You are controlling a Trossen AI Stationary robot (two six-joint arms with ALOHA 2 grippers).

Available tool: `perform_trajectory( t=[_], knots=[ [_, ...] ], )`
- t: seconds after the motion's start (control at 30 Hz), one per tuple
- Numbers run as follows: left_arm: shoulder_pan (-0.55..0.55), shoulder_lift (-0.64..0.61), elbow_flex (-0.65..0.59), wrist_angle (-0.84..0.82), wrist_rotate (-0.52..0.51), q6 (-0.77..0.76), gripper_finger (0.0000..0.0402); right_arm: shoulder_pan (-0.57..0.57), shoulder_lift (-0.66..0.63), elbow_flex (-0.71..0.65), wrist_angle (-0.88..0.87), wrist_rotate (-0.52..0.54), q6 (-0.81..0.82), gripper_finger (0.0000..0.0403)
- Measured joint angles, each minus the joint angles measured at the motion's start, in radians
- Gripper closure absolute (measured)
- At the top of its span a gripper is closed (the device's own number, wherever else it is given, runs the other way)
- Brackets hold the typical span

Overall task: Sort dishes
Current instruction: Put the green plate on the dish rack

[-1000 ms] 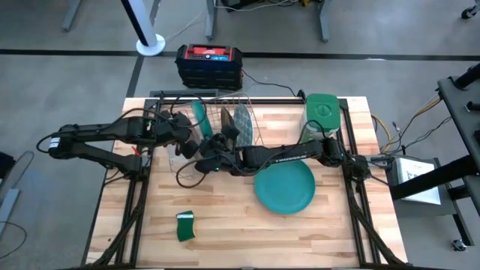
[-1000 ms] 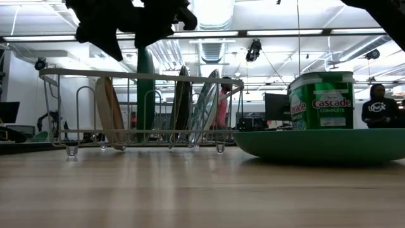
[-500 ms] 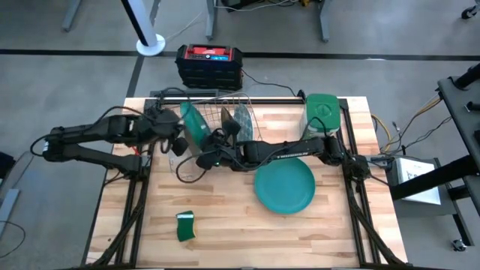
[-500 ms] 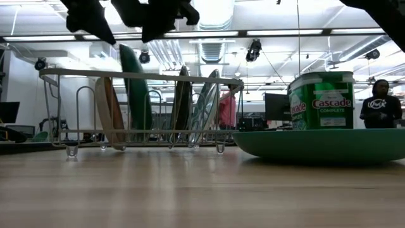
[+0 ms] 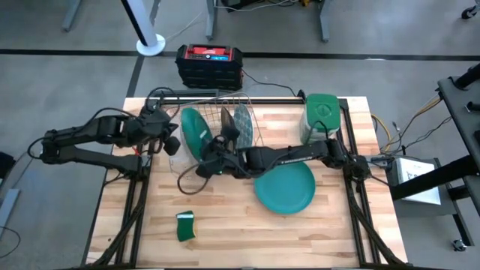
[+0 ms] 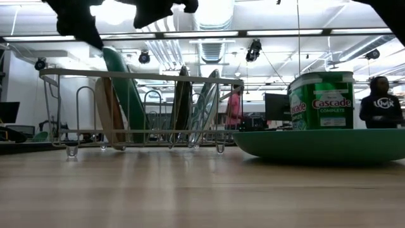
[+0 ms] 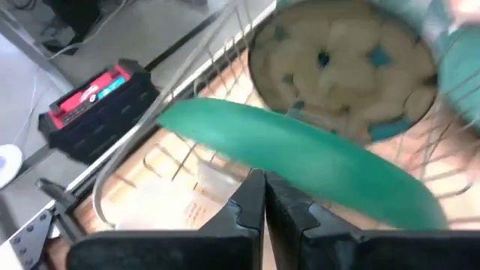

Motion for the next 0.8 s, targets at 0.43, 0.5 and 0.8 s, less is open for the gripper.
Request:
perform_trajectory(
  t=[0.43,0.5,0.8],
  knots=[
    [0.001,0.010,-0.137,0.099,-0.003,0.055,0.0401,0.018,0.075,0.000,0.078,-0.200,0.155,0.0212],
    [-0.001,0.011,-0.140,0.122,0.000,0.065,0.0401,0.020,0.084,0.000,0.079,-0.166,0.155,0.0189],
    [0.000,0.009,-0.140,0.200,-0.004,0.088,0.0401,0.040,0.096,0.000,0.088,-0.083,0.161,0.0142]
  ],
)
